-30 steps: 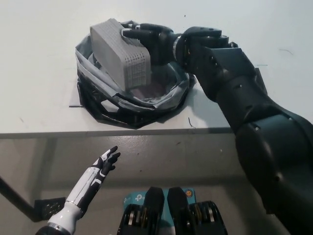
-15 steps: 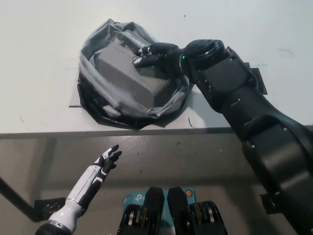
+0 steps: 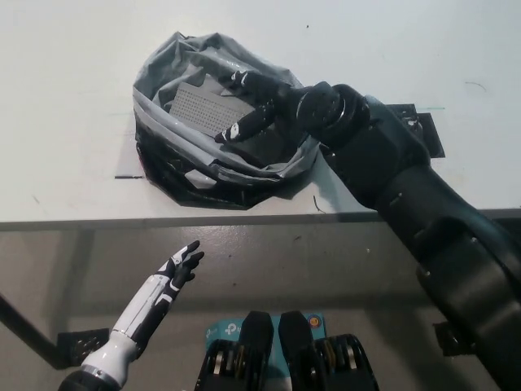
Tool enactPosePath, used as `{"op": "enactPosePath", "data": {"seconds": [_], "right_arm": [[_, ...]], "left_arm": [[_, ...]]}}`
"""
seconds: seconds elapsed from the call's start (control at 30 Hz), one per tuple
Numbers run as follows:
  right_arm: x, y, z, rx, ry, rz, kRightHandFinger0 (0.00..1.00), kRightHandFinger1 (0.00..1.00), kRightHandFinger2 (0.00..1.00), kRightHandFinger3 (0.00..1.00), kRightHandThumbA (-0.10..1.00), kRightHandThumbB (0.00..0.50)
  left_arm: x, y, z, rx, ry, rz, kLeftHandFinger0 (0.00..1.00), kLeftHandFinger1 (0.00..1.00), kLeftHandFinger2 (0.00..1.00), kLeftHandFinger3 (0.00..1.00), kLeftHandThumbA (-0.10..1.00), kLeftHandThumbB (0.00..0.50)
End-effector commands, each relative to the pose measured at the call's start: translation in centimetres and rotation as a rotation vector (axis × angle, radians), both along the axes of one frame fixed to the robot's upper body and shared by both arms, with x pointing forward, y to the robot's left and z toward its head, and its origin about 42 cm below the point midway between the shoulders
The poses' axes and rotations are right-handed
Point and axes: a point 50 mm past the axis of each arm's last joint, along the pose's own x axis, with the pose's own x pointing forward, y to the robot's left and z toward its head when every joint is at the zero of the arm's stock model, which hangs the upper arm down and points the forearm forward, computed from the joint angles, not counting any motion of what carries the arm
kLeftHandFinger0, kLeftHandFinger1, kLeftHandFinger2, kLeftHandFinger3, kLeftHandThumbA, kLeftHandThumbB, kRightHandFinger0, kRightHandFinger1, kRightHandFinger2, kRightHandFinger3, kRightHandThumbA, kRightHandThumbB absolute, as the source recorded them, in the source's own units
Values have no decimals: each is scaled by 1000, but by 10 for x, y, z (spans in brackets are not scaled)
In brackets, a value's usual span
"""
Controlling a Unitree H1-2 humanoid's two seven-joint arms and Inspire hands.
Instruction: Use the right hand to pick up a small rectangular container and put it into a plastic bag and lift the bag
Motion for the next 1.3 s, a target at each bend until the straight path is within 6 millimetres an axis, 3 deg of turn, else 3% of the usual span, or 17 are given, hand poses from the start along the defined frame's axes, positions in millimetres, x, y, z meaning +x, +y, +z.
{"op": "enactPosePath", "data": {"seconds": [0.0,0.2,0.3,0.57,0.7,0.87,0.97,1.07,1.27], "right_arm": [[-4,13,82,31,-501,106,1000,1000,1000,1000,1000,485],[-10,7,106,90,-780,68,1000,1000,1000,1000,1000,447],[-10,-2,115,126,-881,24,1000,1000,1000,1000,1000,395],[4,-38,132,174,-945,-116,1000,1000,1000,1000,1000,418],[13,-59,117,139,-873,-159,1000,1000,1000,1000,1000,415],[20,-80,84,110,-776,-190,1000,1000,1000,1000,1000,411],[21,-84,73,90,-763,-207,1000,1000,1000,1000,1000,394],[24,-91,63,106,-721,-224,1000,1000,1000,1000,1000,415],[26,-98,51,146,-645,-248,1000,1000,1000,1000,999,427]], "left_arm": [[5,-1,15,12,-54,-23,1000,1000,1000,1000,1000,363],[6,0,14,15,-57,-28,1000,1000,1000,1000,1000,361],[5,0,14,2,-53,-28,1000,1000,1000,1000,1000,352],[4,0,15,6,-51,-27,1000,1000,1000,1000,1000,337],[3,1,14,13,-53,-31,1000,1000,1000,1000,1000,341],[4,-2,16,21,-55,-32,1000,1000,1000,1000,1000,343],[4,-1,16,32,-54,-31,1000,1000,1000,1000,1000,350],[5,-2,17,46,-68,-37,1000,1000,1000,1000,1000,331],[7,0,18,47,-75,-46,1000,1000,1000,1000,1000,341]]}}
